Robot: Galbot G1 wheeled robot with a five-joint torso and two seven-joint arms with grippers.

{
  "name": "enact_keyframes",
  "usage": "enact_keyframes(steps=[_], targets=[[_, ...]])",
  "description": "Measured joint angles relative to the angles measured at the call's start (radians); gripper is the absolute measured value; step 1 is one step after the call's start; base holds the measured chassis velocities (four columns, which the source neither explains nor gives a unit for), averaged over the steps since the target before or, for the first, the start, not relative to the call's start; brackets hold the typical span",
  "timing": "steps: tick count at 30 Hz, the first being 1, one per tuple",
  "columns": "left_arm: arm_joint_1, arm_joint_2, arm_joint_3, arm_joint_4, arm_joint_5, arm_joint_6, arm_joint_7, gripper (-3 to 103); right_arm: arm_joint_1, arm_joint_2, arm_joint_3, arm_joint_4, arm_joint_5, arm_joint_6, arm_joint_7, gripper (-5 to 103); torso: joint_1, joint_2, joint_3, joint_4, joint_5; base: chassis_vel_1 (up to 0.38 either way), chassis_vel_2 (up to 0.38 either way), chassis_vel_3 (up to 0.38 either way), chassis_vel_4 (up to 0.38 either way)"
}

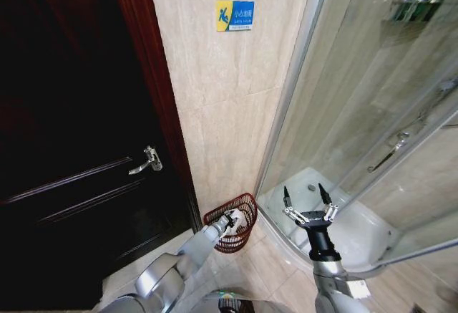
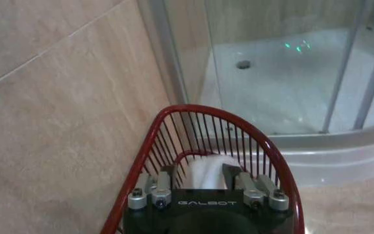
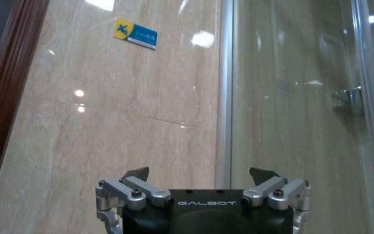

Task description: Discard the used towel into the hamper.

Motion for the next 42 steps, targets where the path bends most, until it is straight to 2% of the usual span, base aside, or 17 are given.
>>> enact_keyframes(steps=[1,2,4,5,9,10,11,12,16,18,19,21,22,25,28,35,42], targets=[[0.001,0.000,-0.001,0.000,0.007,0.002,0.000,51,0.000,0.000,0.001,-0.001,0.001,0.001,0.000,100,0.000,0.000,0.000,0.0000,0.0000,0.000,0.000,0.000,0.000],[0.007,0.000,-0.003,-0.010,0.008,0.001,0.000,67,0.001,0.000,0.001,-0.004,0.003,0.001,0.000,100,0.000,0.000,0.000,0.0000,0.0001,0.000,0.000,0.000,0.000],[0.019,0.000,0.002,-0.047,-0.015,-0.002,-0.012,78,0.003,-0.001,0.001,-0.004,0.004,0.000,0.000,100,0.000,0.000,0.000,0.0000,0.0001,0.000,0.000,0.000,0.000],[0.019,0.000,0.002,-0.047,-0.015,-0.002,-0.012,78,0.003,-0.001,0.001,-0.004,0.004,0.000,0.000,100,0.000,0.000,0.000,0.0000,0.0001,0.000,0.000,0.000,0.000],[0.076,0.001,0.038,-0.188,-0.114,0.032,-0.036,93,0.015,-0.008,0.005,0.000,0.015,-0.021,0.019,100,0.000,0.000,0.000,0.0001,0.0001,0.000,0.000,0.000,0.000],[0.076,0.001,0.038,-0.188,-0.114,0.032,-0.036,93,0.015,-0.008,0.005,0.000,0.015,-0.021,0.019,100,0.000,0.000,0.000,0.0001,0.0001,0.000,0.000,0.000,0.000],[0.099,0.014,0.051,-0.254,-0.141,0.050,-0.041,97,0.018,-0.011,0.007,0.002,0.019,-0.028,0.026,100,0.000,0.000,0.000,-0.0006,-0.0012,0.000,0.000,0.000,0.000],[0.123,0.039,0.058,-0.319,-0.164,0.074,-0.047,99,0.022,-0.015,0.009,0.004,0.025,-0.035,0.033,100,0.000,0.000,0.000,-0.0007,-0.0006,0.000,0.000,0.000,0.000],[0.191,0.123,0.059,-0.479,-0.209,0.128,-0.059,100,0.030,-0.022,0.013,0.007,0.036,-0.047,0.045,100,0.000,0.000,0.000,0.0004,0.0005,0.000,0.000,0.000,0.000],[0.245,0.193,0.060,-0.596,-0.261,0.185,-0.063,100,0.036,-0.027,0.013,0.008,0.041,-0.057,0.052,100,0.000,0.000,0.000,0.0003,0.0000,0.000,0.000,0.000,0.000],[0.245,0.193,0.060,-0.596,-0.261,0.185,-0.063,100,0.036,-0.027,0.013,0.008,0.041,-0.057,0.052,100,0.000,0.000,0.000,0.0003,0.0000,0.000,0.000,0.000,0.000],[0.295,0.259,0.061,-0.708,-0.311,0.228,-0.062,100,0.042,-0.033,0.013,0.009,0.044,-0.065,0.060,100,0.000,0.000,0.000,0.0003,0.0000,0.000,0.000,0.000,0.000],[0.295,0.259,0.061,-0.708,-0.311,0.228,-0.062,100,0.042,-0.033,0.013,0.009,0.044,-0.065,0.060,100,0.000,0.000,0.000,0.0003,0.0000,0.000,0.000,0.000,0.000],[0.345,0.313,0.044,-0.818,-0.350,0.259,-0.053,100,0.047,-0.040,0.013,0.011,0.049,-0.075,0.066,100,0.000,0.000,0.000,0.0000,-0.0004,0.000,0.000,0.000,0.000],[0.431,0.389,0.001,-0.981,-0.413,0.310,-0.039,100,0.057,-0.046,0.016,0.012,0.056,-0.088,0.083,100,0.000,0.000,0.000,0.0001,-0.0004,0.000,0.000,0.000,0.000],[0.565,0.450,-0.105,-1.161,-0.439,0.351,-0.032,100,0.062,-0.048,0.013,0.031,0.034,-0.160,0.156,100,0.000,0.000,0.000,-0.0001,-0.0004,0.000,0.000,0.000,0.000],[0.682,0.456,-0.264,-1.308,-0.439,0.393,-0.044,100,0.066,-0.050,0.008,0.069,0.031,-0.196,0.181,100,0.000,0.000,0.000,-0.0001,-0.0002,0.000,0.000,0.000,0.000]])
